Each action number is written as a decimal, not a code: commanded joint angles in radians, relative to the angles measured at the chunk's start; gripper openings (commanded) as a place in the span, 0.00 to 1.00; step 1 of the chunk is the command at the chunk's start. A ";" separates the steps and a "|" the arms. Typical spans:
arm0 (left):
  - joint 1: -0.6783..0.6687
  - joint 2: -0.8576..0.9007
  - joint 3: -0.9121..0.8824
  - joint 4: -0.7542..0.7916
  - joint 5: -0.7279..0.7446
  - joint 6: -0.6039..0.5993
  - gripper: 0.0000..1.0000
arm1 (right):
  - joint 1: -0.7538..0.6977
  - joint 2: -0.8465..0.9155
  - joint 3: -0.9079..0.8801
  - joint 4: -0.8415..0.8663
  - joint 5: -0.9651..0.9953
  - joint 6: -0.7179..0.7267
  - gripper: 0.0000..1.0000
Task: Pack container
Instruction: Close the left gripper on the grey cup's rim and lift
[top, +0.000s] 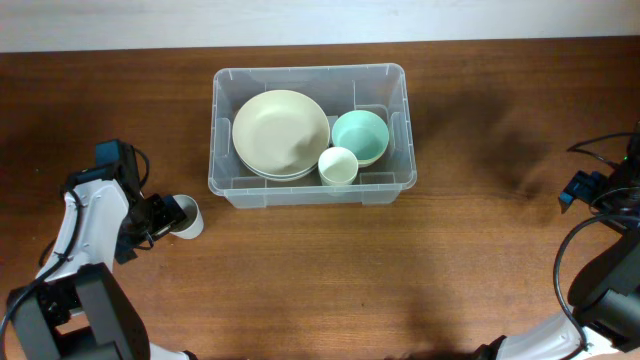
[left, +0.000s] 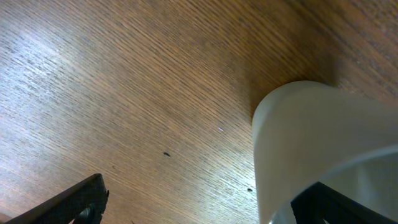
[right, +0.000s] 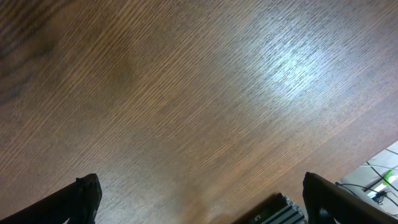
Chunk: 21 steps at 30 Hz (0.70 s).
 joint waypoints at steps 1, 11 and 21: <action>0.003 0.002 -0.003 0.004 0.028 0.009 0.94 | -0.005 -0.018 0.013 0.000 0.009 0.004 0.99; 0.003 0.002 0.032 0.001 0.030 0.008 0.10 | -0.005 -0.018 0.013 0.000 0.009 0.004 0.99; 0.039 0.002 0.301 -0.059 0.026 -0.001 0.01 | -0.005 -0.018 0.013 0.000 0.009 0.004 0.99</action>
